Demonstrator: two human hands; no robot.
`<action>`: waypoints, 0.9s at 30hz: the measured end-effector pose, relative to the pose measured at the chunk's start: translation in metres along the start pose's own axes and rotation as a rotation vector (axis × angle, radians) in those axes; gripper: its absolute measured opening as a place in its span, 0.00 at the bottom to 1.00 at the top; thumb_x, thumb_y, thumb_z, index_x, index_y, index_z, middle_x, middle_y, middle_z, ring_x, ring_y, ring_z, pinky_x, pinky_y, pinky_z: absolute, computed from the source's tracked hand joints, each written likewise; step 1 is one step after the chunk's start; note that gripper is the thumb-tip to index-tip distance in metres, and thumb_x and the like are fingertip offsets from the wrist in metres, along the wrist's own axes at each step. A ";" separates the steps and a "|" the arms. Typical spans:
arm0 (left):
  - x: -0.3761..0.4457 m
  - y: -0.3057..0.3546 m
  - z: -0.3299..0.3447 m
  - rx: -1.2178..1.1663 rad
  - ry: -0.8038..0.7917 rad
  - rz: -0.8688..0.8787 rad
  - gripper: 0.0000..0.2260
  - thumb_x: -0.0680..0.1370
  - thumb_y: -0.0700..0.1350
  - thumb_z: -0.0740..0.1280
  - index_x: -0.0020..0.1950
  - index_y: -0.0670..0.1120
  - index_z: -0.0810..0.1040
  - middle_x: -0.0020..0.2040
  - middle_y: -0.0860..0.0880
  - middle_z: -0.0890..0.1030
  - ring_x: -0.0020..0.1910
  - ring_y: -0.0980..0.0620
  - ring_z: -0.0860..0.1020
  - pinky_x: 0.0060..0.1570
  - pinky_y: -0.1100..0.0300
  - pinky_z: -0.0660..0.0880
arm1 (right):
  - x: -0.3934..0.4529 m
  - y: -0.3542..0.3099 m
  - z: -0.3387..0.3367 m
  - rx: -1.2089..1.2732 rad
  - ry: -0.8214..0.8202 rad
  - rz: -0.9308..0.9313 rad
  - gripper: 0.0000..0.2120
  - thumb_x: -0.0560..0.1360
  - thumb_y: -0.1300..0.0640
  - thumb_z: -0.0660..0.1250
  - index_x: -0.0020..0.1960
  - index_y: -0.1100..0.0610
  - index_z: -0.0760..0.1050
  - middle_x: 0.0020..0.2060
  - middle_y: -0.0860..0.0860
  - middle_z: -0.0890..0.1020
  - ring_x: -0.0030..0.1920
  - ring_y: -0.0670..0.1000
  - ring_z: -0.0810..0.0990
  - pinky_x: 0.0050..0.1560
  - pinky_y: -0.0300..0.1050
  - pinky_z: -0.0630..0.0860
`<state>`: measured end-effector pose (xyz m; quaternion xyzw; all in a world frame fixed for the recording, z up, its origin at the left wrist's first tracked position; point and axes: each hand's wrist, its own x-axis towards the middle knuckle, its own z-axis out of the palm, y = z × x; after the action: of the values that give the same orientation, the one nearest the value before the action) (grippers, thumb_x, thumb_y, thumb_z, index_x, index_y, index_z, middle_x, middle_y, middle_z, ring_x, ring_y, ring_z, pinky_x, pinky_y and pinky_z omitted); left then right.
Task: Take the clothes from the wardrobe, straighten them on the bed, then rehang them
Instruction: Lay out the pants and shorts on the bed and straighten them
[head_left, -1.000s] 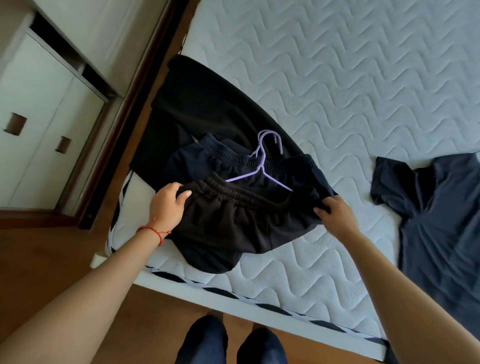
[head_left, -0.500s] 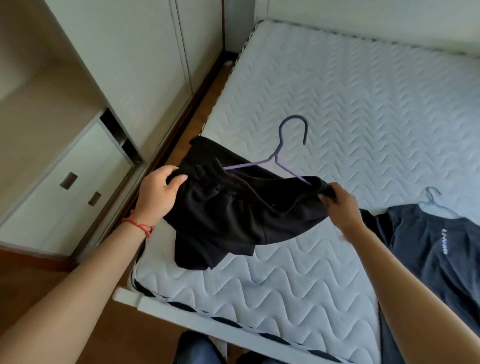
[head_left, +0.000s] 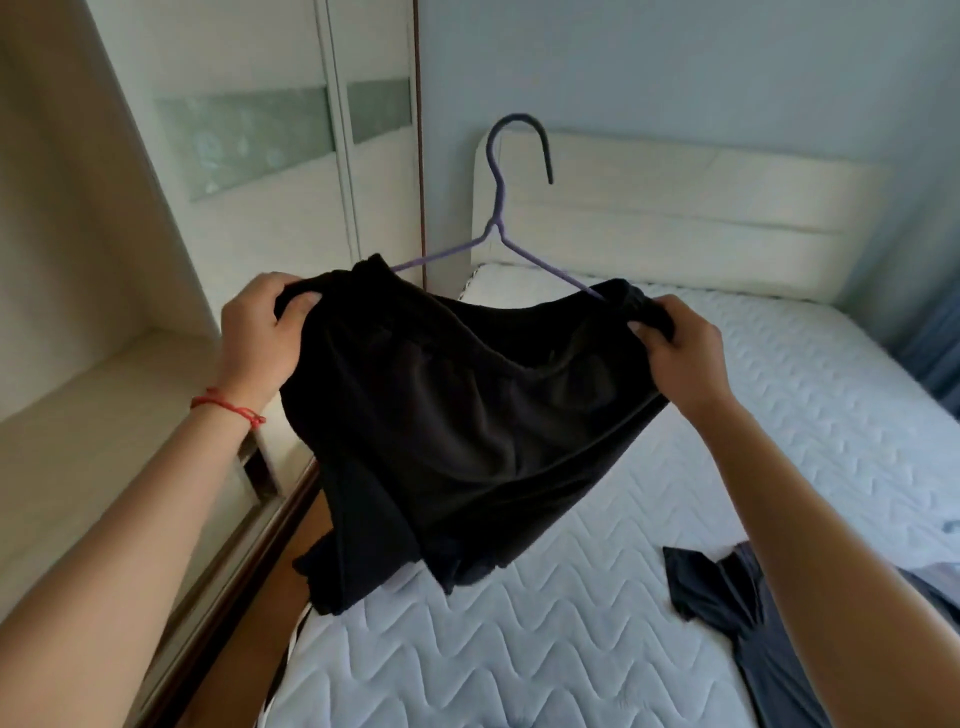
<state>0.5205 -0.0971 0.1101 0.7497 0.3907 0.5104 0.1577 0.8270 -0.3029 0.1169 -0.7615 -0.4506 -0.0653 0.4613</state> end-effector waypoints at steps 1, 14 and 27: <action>0.007 0.008 -0.008 -0.007 0.030 0.021 0.10 0.77 0.41 0.63 0.52 0.36 0.77 0.49 0.36 0.80 0.50 0.40 0.77 0.51 0.56 0.71 | 0.006 -0.012 -0.011 -0.002 0.038 -0.033 0.08 0.75 0.61 0.64 0.52 0.62 0.76 0.43 0.57 0.80 0.45 0.56 0.76 0.47 0.45 0.69; -0.014 0.147 -0.067 -0.014 0.215 0.221 0.10 0.77 0.41 0.63 0.51 0.35 0.78 0.48 0.36 0.80 0.50 0.40 0.77 0.42 0.69 0.67 | -0.020 -0.061 -0.154 -0.046 0.251 -0.177 0.08 0.74 0.62 0.64 0.52 0.64 0.76 0.44 0.60 0.81 0.47 0.59 0.77 0.44 0.41 0.65; -0.079 0.307 -0.079 -0.138 0.226 0.295 0.12 0.77 0.43 0.63 0.54 0.37 0.78 0.52 0.37 0.80 0.52 0.42 0.77 0.51 0.61 0.69 | -0.099 -0.054 -0.334 -0.102 0.418 -0.180 0.10 0.75 0.58 0.64 0.54 0.62 0.75 0.47 0.59 0.81 0.48 0.58 0.77 0.43 0.40 0.63</action>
<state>0.5669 -0.3668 0.2878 0.7242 0.2558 0.6344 0.0876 0.8341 -0.6103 0.2893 -0.7105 -0.4076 -0.2850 0.4978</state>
